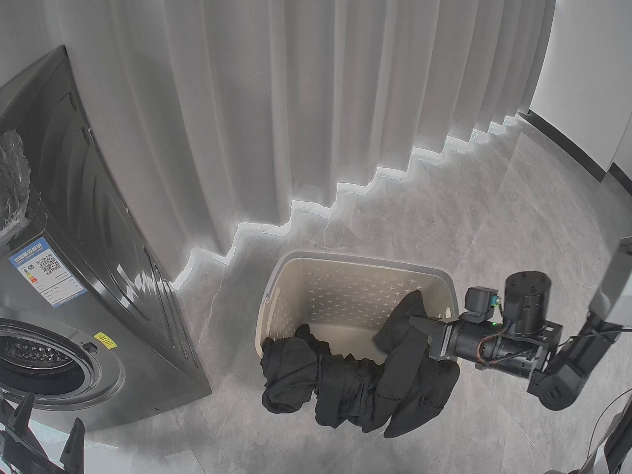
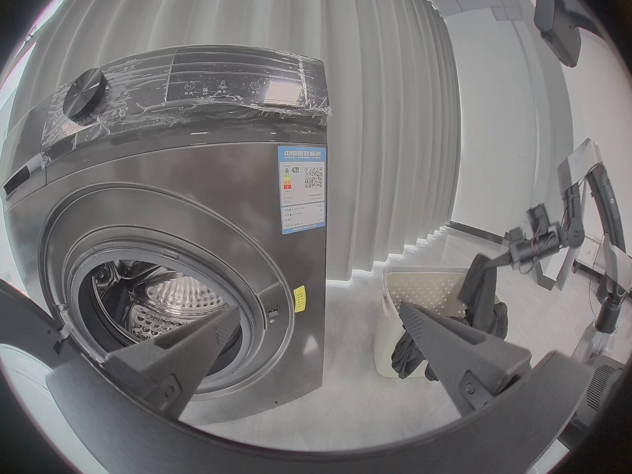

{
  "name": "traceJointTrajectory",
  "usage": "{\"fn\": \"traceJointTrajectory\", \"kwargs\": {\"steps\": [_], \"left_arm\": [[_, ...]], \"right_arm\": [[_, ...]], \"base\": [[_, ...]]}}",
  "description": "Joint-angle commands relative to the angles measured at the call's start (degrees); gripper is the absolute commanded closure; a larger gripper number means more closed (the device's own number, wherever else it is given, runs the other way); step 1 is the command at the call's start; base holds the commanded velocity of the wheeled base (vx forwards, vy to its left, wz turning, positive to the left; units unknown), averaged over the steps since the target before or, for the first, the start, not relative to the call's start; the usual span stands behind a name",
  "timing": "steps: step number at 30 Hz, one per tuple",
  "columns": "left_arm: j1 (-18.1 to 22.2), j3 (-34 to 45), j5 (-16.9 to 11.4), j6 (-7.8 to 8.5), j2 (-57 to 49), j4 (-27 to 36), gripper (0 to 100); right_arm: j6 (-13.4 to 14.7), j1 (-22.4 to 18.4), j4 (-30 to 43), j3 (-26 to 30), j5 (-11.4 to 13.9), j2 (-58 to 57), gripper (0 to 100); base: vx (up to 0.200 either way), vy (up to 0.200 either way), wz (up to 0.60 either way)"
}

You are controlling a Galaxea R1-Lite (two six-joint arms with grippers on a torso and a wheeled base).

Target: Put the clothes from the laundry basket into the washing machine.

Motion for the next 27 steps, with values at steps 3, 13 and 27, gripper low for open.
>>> {"fn": "traceJointTrajectory", "kwargs": {"steps": [3, 13, 27], "left_arm": [[0.0, 1.0, 0.1, -0.17, -0.9, 0.0, 0], [0.0, 0.9, 0.0, 0.1, -0.9, 0.0, 0], [0.0, 1.0, 0.0, -0.08, -0.9, 0.0, 0]], "right_arm": [[7.7, 11.0, -0.7, 4.6, 0.3, -24.0, 100], [8.9, 13.3, -0.5, 4.7, 3.8, -29.6, 100], [8.1, 13.8, -0.9, 5.8, 6.7, -32.0, 100]], "base": [[0.0, 0.0, 0.0], [0.0, 0.0, 0.0], [-0.071, 0.0, 0.0]]}}
